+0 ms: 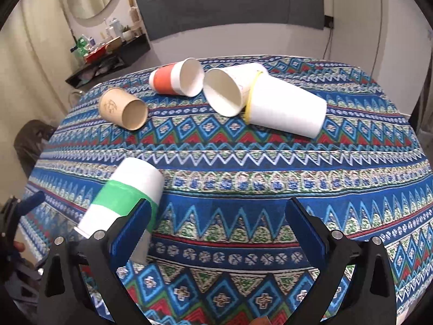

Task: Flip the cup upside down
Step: 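Lift the green-banded cup with the left gripper and rotate it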

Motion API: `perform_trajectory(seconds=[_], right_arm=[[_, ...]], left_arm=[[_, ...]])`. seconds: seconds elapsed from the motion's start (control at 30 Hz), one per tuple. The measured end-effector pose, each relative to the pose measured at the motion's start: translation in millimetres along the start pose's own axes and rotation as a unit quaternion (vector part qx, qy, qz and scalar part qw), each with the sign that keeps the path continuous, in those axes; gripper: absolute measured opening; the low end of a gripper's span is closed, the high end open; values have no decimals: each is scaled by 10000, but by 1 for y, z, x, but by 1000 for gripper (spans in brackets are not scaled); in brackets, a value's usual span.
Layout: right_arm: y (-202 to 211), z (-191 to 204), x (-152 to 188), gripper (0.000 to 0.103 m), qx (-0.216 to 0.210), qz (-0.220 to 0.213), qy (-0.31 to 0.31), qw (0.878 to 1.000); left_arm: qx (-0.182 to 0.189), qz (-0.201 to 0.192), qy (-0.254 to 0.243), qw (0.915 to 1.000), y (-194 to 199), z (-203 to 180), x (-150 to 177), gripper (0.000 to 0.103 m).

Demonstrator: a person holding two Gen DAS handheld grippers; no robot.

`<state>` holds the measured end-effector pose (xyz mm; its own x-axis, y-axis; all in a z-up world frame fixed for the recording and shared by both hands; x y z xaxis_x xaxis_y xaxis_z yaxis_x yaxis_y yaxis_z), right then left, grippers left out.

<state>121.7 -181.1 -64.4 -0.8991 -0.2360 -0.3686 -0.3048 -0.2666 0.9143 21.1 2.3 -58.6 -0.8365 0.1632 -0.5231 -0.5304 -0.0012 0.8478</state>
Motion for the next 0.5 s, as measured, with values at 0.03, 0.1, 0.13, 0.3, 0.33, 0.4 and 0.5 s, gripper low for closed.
perform_trajectory(seconds=[0.03,0.1,0.13,0.3,0.33,0.4,0.5], right_arm=[[-1,3,-2,95,-96,58,1,9999],[-2,9,-7,95,-340,202,-28,9992],[-3,12,-10,95,-488,293,-23,9984],[-16,25,-22,95,-991,795,-129,9918],[-17,28,-24,95,-1034,850,-147,9909],[-23,35,-28,95,-1194,1014,-120,9876],[-31,48,-31,95,-1320,1318,6,9824]], left_arm=[[-18,-5,7,10000,-1,2,-1,97],[-1,-12,-5,10000,-4,5,-1,97],[19,-24,-3,10000,-6,7,-2,97],[-106,-72,40,9999,-13,15,-5,97],[-127,-72,46,9999,-15,17,-5,97],[-100,-63,45,9999,-19,20,-4,97],[-24,-62,86,9999,-22,25,-3,97]])
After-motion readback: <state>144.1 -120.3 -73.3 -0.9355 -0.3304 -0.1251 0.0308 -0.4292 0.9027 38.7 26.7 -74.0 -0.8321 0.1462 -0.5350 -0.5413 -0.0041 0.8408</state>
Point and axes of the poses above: each gripper's, at about its wrist camera, not at the fingertips, and y roughly against the way its jaws point, z to its left, x to its underside, the point moved 8 cm from there along -y, roughly the way its jaws point, and after that the axes turned 15 degrees about z, right-handed, at the moved point
